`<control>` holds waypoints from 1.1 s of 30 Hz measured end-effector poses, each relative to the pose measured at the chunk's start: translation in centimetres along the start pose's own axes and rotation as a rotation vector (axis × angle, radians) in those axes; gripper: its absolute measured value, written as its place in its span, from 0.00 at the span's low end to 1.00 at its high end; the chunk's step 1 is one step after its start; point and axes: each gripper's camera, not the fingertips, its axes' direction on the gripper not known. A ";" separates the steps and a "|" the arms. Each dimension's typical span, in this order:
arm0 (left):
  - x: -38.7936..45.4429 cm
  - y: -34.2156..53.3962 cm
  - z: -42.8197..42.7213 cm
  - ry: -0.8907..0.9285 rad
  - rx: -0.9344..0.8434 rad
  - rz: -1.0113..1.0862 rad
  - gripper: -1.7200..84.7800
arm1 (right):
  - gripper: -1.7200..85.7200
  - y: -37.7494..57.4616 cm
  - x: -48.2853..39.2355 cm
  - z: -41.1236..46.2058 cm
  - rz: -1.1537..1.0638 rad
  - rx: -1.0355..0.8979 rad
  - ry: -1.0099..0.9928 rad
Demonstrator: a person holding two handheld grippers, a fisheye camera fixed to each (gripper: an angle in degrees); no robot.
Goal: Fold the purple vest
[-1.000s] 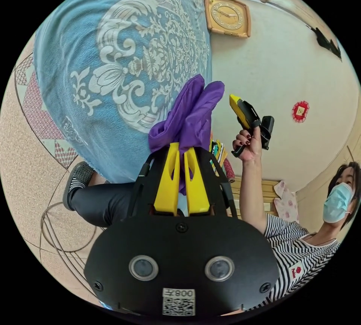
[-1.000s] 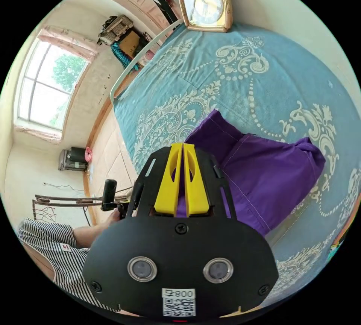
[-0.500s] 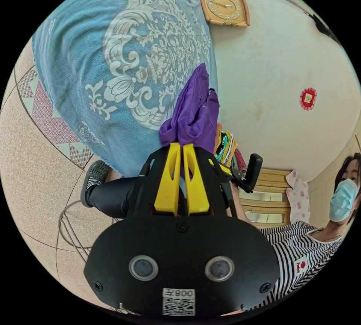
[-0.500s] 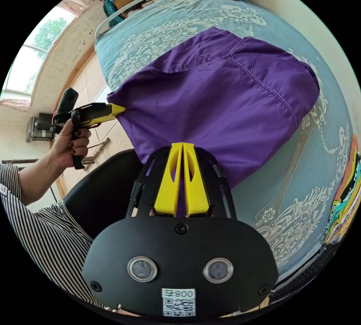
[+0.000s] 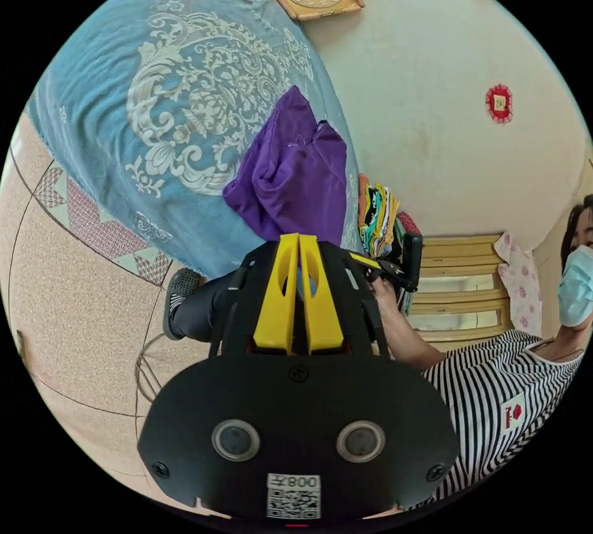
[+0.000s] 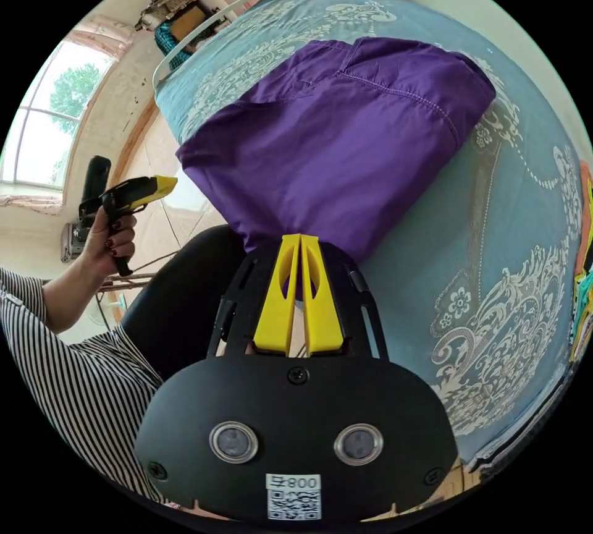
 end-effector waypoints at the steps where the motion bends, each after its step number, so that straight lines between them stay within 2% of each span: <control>1: 1.1 -0.2 1.1 0.002 -0.043 0.059 0.02 | 0.02 -0.2 0.4 -0.3 0.013 0.002 -0.023; 7: 6.6 0.9 9.8 -0.106 -0.378 0.282 0.03 | 0.02 1.8 4.0 -6.2 0.077 0.163 -0.063; 9: 7.4 1.4 12.2 -0.172 -0.426 0.310 0.03 | 0.02 3.8 6.7 -7.3 0.161 0.193 -0.076; 14: 9.5 2.2 15.4 -0.210 -0.435 0.394 0.05 | 0.02 7.3 12.2 -8.3 0.326 0.237 -0.201; 16: 10.2 2.7 16.8 -0.280 -0.450 0.437 0.06 | 0.02 8.3 14.0 -8.5 0.373 0.249 -0.263; 23: 11.0 3.8 19.9 -0.321 -0.470 0.463 0.06 | 0.03 10.1 19.6 -7.9 0.479 0.258 -0.582; 33: 12.1 6.2 21.7 -0.300 -0.480 0.503 0.03 | 0.05 11.3 22.4 -12.1 0.451 0.252 -0.615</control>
